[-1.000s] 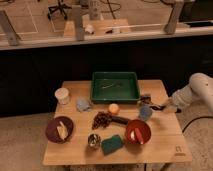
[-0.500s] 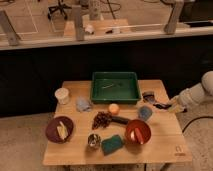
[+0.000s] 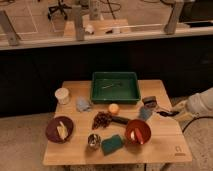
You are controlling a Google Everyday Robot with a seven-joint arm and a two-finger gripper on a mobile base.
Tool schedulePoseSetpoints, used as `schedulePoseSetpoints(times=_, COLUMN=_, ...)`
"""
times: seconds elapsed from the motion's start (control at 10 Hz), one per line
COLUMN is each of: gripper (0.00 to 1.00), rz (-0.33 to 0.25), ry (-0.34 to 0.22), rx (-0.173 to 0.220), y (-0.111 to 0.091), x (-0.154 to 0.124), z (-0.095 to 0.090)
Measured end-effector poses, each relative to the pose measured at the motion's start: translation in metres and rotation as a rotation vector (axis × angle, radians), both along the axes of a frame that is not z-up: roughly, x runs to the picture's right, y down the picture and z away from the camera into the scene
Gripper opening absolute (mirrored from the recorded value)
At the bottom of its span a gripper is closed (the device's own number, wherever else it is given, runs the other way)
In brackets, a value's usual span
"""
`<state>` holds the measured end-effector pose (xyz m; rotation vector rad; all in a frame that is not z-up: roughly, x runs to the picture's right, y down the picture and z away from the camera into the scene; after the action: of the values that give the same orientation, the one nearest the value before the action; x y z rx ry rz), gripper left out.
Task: Place brush in red bowl
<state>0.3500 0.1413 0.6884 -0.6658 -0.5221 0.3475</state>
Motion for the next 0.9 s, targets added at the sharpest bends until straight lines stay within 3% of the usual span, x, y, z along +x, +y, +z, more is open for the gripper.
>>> schedulePoseSetpoints(times=0.5, gripper=0.0, rz=-0.017, ry=-0.012, rx=0.0, y=0.002, x=-0.004, z=0.0)
schedulePoseSetpoints(times=0.7, gripper=0.0, rz=-0.096, ry=-0.084, rx=-0.019, y=0.02, x=-0.02, z=0.008)
schedulePoseSetpoints(times=0.9, gripper=0.0, rz=-0.162, ry=-0.134, rx=-0.037, y=0.042, x=-0.023, z=0.002)
